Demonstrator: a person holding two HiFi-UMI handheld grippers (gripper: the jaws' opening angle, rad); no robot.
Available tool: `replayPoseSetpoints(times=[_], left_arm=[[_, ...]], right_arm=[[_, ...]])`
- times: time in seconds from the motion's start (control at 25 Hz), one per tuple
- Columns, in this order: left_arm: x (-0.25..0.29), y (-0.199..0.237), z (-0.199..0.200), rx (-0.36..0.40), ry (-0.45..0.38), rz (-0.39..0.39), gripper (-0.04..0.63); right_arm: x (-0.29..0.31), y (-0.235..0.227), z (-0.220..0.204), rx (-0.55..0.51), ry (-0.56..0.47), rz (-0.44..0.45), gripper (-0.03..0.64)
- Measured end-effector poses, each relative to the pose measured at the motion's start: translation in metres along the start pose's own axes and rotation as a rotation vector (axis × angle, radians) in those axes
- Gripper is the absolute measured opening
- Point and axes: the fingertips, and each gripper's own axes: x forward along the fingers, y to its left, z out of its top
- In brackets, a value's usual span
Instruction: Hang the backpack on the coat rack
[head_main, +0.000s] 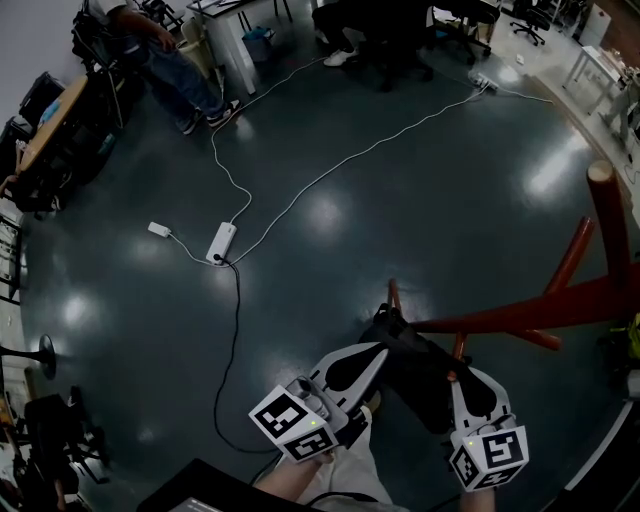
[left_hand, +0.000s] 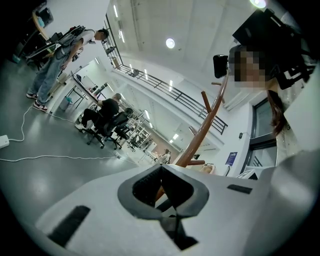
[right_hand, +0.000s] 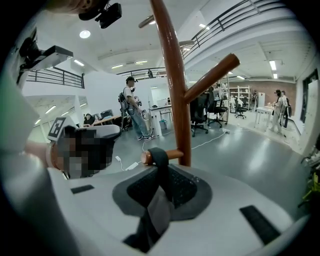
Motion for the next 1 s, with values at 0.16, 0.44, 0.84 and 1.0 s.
replayPoseSetpoints(times=[0.16, 0.44, 0.84, 1.0], left_arm=[[-0.005, 0.003, 0.000, -0.003, -0.004, 0.009, 0.009], [-0.009, 0.007, 0.001, -0.013, -0.010, 0.014, 0.009], [-0.006, 0.014, -0.004, -0.033, -0.002, 0.015, 0.009], [-0.006, 0.015, -0.004, -0.034, -0.002, 0.017, 0.009]], right_arm=[[0.003, 0.000, -0.002, 0.012, 0.009, -0.001, 0.048], [0.005, -0.006, -0.004, 0.009, 0.020, -0.033, 0.048], [0.009, -0.009, -0.005, -0.072, 0.031, -0.078, 0.049], [0.008, -0.011, -0.003, -0.086, 0.023, -0.100, 0.049]])
